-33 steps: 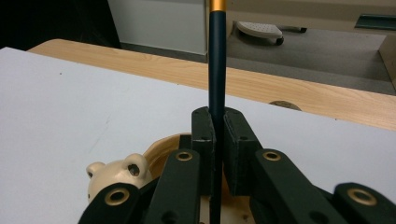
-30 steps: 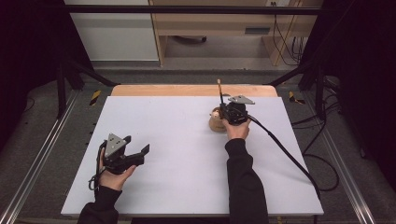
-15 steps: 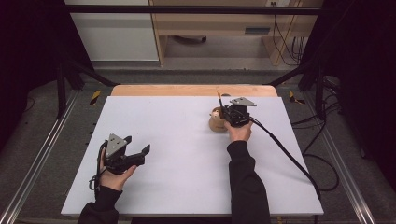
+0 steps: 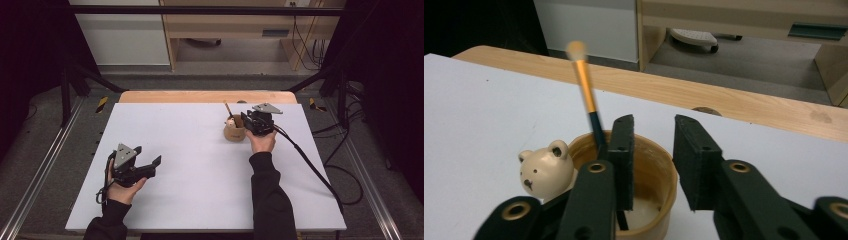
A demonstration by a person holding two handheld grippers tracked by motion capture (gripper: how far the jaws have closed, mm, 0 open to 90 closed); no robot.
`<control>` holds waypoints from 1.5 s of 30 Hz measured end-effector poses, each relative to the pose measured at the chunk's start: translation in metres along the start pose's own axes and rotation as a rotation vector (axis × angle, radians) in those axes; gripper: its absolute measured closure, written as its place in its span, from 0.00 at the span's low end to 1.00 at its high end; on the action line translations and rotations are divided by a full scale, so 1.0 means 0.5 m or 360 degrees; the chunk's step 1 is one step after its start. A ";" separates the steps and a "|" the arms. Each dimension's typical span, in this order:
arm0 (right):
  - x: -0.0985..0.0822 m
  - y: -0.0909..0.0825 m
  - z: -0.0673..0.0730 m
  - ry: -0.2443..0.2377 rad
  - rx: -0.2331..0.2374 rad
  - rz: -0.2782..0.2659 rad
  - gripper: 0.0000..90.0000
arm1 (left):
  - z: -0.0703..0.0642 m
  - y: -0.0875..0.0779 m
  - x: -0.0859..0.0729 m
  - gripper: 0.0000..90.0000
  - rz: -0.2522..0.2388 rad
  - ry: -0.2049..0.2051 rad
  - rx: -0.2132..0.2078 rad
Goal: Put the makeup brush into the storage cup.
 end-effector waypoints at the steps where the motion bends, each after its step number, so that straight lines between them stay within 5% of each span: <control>1: 0.002 -0.007 -0.003 -0.0005 0.0002 -0.0006 0.72 | 0.000 0.000 0.000 0.23 0.0001 -0.0001 0.0000; 11: -0.012 -0.083 -0.023 -0.0068 0.0042 0.0021 0.53 | 0.001 0.003 -0.003 0.22 0.0019 -0.0003 -0.0002; 26: -0.039 -0.192 -0.017 -0.0162 0.0159 -0.0041 0.31 | 0.004 0.000 -0.005 0.20 0.0028 -0.0006 -0.0011; 31: -0.050 -0.220 -0.017 -0.0141 0.0227 -0.0048 0.23 | 0.006 -0.003 -0.007 0.19 0.0032 -0.0008 -0.0015; 37: -0.067 -0.245 -0.027 -0.0166 0.0234 -0.0066 0.17 | 0.010 -0.007 -0.012 0.19 0.0032 -0.0019 -0.0018; 45: -0.086 -0.277 -0.049 -0.0107 0.0253 -0.0122 0.10 | 0.016 -0.014 -0.018 0.18 0.0030 -0.0035 -0.0026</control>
Point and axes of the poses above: each handheld gripper's, and its own axes: y roughly forward along the jaws, x roughly out of its top, z roughly to its left, the point moved 4 cm from there along y, roughly forward along the jaws, and after that the axes turned 15 degrees about -x, right-handed, at the moved point
